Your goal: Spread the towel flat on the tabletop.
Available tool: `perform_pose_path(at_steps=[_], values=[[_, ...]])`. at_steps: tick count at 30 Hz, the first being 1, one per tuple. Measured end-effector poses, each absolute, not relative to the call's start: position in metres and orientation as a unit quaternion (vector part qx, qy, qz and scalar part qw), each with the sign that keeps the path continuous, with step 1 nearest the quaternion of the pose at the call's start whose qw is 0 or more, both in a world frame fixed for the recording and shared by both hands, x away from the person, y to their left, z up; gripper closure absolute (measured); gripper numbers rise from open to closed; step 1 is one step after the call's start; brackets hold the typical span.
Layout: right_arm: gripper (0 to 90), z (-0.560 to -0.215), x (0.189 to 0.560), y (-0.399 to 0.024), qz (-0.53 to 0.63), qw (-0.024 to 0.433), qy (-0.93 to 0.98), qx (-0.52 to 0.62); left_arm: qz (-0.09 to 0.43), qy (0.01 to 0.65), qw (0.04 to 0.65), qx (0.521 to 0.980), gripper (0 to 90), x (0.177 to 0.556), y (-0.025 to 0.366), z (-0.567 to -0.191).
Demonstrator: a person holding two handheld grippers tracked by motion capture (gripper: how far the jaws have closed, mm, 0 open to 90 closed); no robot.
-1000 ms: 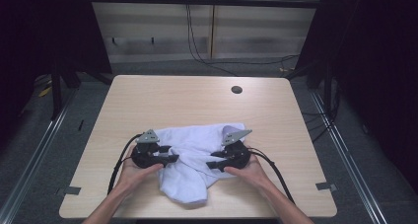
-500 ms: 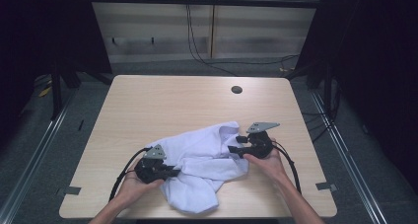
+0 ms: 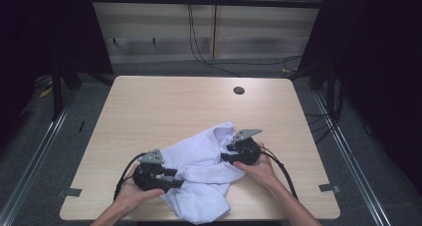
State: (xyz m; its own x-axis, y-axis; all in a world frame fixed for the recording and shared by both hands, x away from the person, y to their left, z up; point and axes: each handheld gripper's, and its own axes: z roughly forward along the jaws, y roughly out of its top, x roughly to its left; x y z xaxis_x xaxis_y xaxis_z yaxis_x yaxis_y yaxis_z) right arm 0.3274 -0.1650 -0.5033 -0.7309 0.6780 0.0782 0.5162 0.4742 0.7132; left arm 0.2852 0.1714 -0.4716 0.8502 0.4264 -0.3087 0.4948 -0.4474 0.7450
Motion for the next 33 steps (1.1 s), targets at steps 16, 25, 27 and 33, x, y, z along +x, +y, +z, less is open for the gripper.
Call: perform_pose_path(at_steps=[16, 25, 27, 33], values=[[74.4, -0.505, 0.336, -0.162, 0.392, 0.074, 0.843, 0.360, -0.020, 0.297, 0.440, 0.847, 39.3, 0.348, 0.127, -0.495], [80.7, -0.500, 0.336, -0.166, 0.398, 0.059, 0.840, 0.365, 0.020, 0.260, 0.430, 0.864, 83.4, 0.337, 0.120, -0.492], [83.2, -0.496, 0.336, -0.171, 0.408, 0.060, 0.830, 0.375, 0.011, 0.266, 0.449, 0.853, 83.9, 0.338, 0.126, -0.488], [85.2, -0.479, 0.337, -0.195, 0.430, 0.075, 0.805, 0.402, 0.012, 0.301, 0.521, 0.799, 84.1, 0.342, 0.165, -0.463]])
